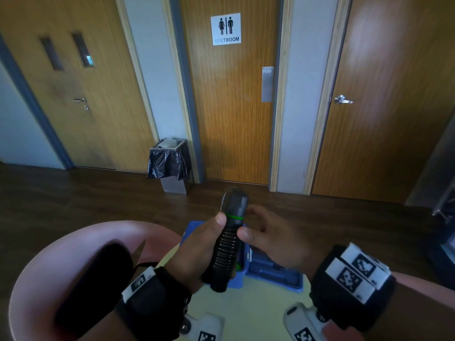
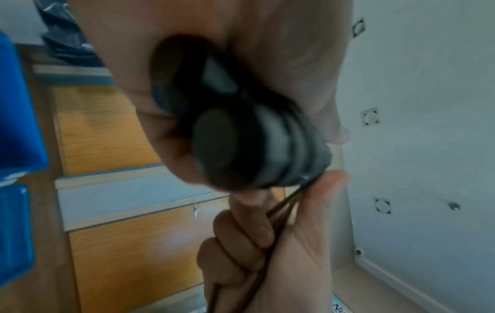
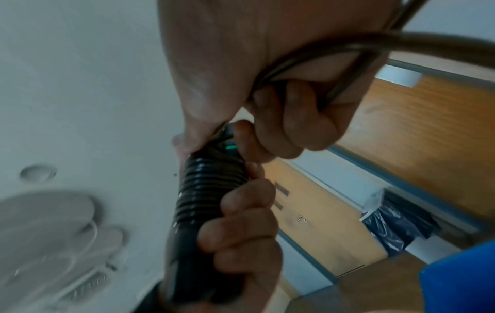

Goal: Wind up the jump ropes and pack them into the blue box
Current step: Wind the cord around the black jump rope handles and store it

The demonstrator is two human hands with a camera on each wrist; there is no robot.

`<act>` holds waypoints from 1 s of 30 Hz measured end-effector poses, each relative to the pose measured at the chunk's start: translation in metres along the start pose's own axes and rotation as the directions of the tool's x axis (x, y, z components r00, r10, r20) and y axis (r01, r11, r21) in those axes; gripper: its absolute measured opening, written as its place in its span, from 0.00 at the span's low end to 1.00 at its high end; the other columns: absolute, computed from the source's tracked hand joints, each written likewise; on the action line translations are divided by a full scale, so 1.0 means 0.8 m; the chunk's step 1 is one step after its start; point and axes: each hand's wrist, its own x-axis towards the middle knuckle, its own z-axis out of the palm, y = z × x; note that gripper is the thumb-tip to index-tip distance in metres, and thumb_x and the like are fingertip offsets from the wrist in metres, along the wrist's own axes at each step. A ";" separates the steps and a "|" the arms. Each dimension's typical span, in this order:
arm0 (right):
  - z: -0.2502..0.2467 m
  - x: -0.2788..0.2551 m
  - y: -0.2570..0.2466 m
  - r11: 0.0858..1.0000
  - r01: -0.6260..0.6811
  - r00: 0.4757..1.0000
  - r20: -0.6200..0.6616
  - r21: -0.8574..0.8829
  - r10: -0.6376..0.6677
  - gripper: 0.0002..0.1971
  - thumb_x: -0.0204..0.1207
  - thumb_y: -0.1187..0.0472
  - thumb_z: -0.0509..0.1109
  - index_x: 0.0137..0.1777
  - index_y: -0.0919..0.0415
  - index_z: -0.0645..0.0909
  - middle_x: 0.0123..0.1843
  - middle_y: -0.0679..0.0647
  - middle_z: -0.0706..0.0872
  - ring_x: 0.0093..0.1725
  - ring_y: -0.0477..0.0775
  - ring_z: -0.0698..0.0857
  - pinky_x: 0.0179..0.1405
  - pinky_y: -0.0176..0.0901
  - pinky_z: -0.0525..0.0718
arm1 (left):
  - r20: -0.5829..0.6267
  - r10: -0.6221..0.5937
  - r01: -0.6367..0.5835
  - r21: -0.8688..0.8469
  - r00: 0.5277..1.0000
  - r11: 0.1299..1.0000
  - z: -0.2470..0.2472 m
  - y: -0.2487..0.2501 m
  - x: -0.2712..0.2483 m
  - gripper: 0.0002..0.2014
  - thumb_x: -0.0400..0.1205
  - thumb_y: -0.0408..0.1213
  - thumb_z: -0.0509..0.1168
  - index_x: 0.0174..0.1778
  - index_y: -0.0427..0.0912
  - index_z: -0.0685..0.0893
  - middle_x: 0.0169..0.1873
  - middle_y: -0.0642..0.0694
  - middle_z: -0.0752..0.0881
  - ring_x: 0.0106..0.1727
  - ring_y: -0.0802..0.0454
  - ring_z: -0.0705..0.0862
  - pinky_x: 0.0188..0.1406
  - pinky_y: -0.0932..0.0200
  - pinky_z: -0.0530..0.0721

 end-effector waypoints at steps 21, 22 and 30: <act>0.010 0.014 -0.002 0.965 -0.073 0.979 -0.168 0.252 0.118 0.14 0.81 0.47 0.69 0.56 0.56 0.84 0.29 0.39 0.87 0.26 0.33 0.83 0.21 0.26 0.75 | 0.082 -0.013 0.016 -0.030 0.997 0.999 -0.003 -0.010 0.025 0.31 0.79 0.58 0.71 0.70 0.39 0.81 0.62 0.15 0.77 0.63 0.16 0.78 0.64 0.18 0.75; 0.010 0.015 0.003 0.985 -0.058 0.979 -0.182 0.163 0.088 0.13 0.81 0.45 0.69 0.54 0.53 0.85 0.31 0.38 0.88 0.29 0.33 0.83 0.24 0.25 0.75 | 0.071 0.010 -0.011 0.014 0.997 1.000 -0.002 -0.009 0.024 0.27 0.77 0.53 0.75 0.66 0.41 0.83 0.58 0.17 0.80 0.57 0.23 0.84 0.57 0.24 0.82; -0.005 0.018 0.045 0.966 -0.086 0.985 -0.165 -0.245 0.046 0.22 0.78 0.38 0.68 0.35 0.57 0.77 0.25 0.47 0.73 0.22 0.41 0.70 0.27 0.41 0.69 | -0.176 -0.021 0.087 0.375 0.984 0.923 -0.022 -0.024 0.029 0.20 0.77 0.31 0.76 0.60 0.46 0.78 0.44 0.42 0.88 0.37 0.57 0.88 0.36 0.59 0.85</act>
